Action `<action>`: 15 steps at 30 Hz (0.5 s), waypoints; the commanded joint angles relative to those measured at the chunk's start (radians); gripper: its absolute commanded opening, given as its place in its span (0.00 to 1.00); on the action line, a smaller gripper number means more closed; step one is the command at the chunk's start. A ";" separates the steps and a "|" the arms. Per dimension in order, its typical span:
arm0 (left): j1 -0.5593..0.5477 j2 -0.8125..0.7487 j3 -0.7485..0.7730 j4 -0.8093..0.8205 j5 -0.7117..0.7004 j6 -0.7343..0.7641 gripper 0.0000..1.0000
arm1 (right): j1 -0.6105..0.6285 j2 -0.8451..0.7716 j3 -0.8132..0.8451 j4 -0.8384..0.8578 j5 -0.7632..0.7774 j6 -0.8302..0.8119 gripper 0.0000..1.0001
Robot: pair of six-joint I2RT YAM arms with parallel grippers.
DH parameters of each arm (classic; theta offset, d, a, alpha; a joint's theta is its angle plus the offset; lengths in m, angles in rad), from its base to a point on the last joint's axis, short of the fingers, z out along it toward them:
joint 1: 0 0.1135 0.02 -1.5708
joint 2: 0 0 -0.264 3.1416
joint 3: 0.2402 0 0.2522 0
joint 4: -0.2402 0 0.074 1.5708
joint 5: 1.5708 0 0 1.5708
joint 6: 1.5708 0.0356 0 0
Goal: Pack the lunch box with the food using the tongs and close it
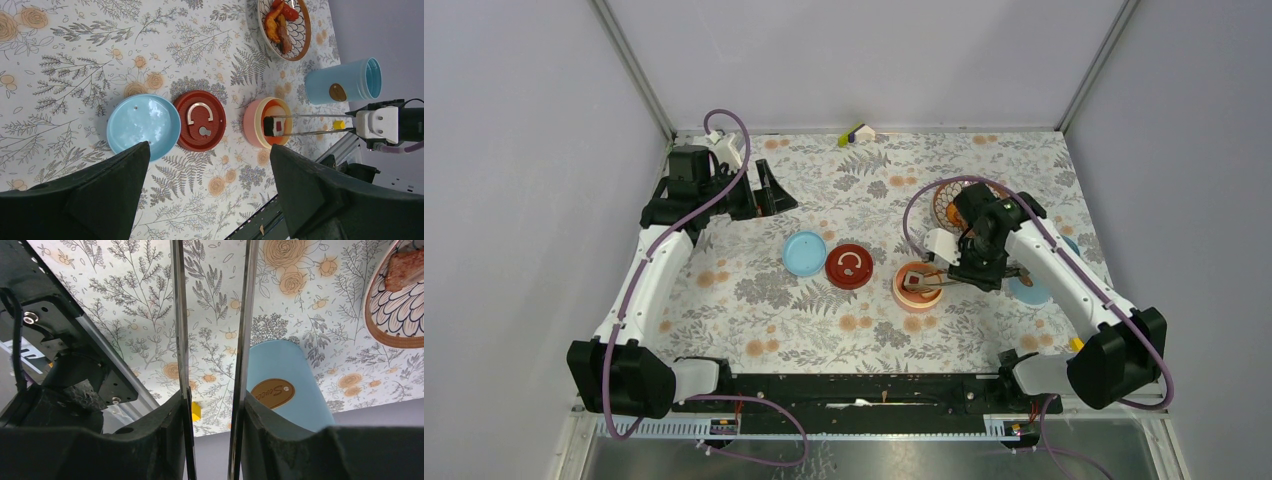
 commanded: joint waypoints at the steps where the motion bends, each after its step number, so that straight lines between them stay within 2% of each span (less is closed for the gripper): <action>1: 0.007 0.000 0.016 0.049 0.012 0.010 0.99 | 0.021 -0.028 -0.015 0.036 0.041 -0.045 0.43; 10: 0.007 0.008 0.020 0.050 0.015 0.010 0.99 | 0.043 -0.015 0.000 0.046 0.059 -0.039 0.56; 15: 0.007 0.011 0.019 0.050 0.014 0.010 0.99 | 0.043 -0.023 0.027 0.044 0.066 -0.028 0.53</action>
